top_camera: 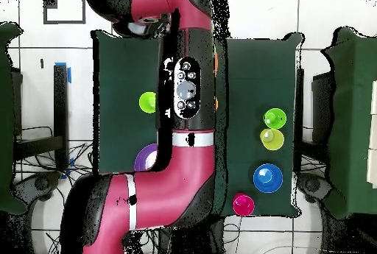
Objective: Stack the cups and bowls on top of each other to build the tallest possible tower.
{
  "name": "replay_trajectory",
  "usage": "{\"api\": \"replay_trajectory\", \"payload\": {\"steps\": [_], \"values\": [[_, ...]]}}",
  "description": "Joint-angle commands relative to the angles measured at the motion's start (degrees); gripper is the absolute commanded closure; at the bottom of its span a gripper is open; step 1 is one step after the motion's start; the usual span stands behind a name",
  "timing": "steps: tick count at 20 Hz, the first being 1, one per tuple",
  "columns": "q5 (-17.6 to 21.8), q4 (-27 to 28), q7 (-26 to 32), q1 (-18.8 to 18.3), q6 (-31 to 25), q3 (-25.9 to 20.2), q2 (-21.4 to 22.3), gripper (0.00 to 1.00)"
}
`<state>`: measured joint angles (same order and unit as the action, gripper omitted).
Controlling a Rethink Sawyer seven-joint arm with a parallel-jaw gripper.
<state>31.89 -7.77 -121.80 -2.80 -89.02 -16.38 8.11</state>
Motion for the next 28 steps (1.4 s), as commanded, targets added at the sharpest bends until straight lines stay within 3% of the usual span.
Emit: {"api": "replay_trajectory", "payload": {"steps": [1,5,11,24,28], "values": [[-2.9,-17.4,10.4,-2.8,1.1,3.1,5.1,0.00],[-5.0,-21.6,8.4,-3.2,4.3,4.1,5.9,0.00],[-8.0,-35.8,3.6,-3.3,7.7,8.6,13.9,0.00],[-13.0,-57.1,-1.5,-3.4,11.2,14.4,26.8,0.00],[-16.2,-66.3,-4.3,-4.0,16.5,15.2,30.0,0.00]]}}
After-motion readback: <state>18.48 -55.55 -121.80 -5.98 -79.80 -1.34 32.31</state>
